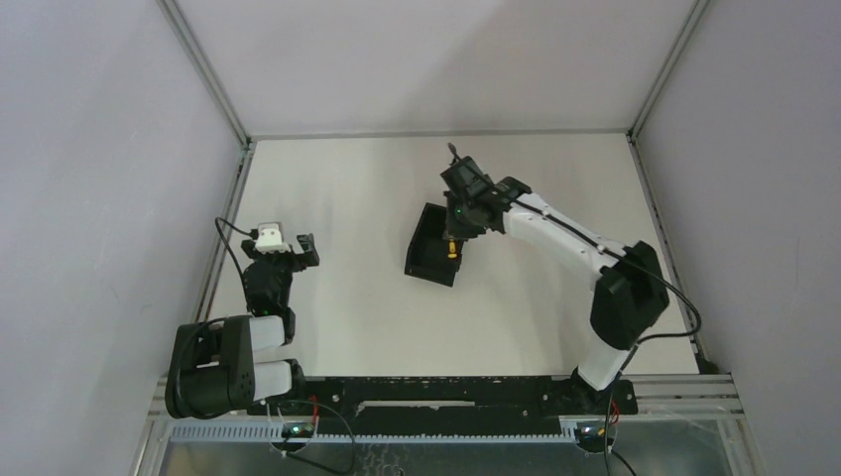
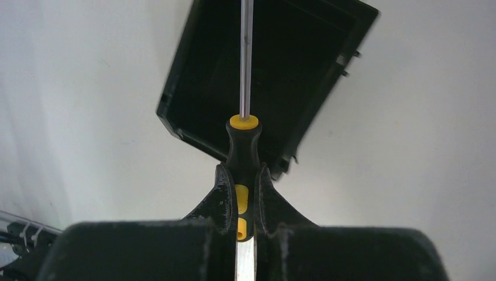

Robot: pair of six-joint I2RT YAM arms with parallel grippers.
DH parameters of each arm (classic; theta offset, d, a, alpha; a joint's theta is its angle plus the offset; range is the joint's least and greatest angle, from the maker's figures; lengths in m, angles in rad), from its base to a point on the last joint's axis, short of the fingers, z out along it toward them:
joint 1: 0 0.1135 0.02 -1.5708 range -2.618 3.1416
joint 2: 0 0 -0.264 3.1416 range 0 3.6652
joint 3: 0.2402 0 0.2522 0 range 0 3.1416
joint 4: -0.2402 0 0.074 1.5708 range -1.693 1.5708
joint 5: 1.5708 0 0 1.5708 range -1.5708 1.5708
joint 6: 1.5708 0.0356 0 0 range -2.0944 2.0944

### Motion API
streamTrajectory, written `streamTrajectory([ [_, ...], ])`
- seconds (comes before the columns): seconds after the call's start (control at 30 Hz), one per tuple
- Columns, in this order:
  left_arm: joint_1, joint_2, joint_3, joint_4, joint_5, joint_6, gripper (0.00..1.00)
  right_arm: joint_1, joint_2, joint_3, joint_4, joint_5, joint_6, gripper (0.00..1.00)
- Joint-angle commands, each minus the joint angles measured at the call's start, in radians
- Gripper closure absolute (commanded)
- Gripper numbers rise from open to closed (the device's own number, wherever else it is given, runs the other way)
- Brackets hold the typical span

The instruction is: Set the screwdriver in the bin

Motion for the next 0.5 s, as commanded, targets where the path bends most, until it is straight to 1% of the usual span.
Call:
streamTrajectory([
  [0.0, -0.004, -0.009, 0.042, 0.028, -0.005, 0.019, 0.0, 0.045, 0.072, 0.091, 0.059, 0.061, 0.075, 1.0],
  [0.07, -0.005, -0.01, 0.042, 0.028, -0.005, 0.019, 0.0, 0.052, 0.103, 0.094, 0.079, 0.062, 0.065, 1.0],
  [0.17, -0.004, -0.009, 0.042, 0.028, -0.005, 0.019, 0.0, 0.06, 0.138, 0.089, 0.099, 0.092, 0.03, 0.96],
  [0.23, -0.005, -0.01, 0.043, 0.028, -0.005, 0.018, 0.0, 0.062, 0.161, 0.091, 0.095, 0.099, 0.02, 0.95],
  [0.47, -0.005, -0.011, 0.042, 0.028, -0.005, 0.019, 0.0, 0.065, 0.221, 0.071, 0.126, 0.088, 0.014, 0.85],
])
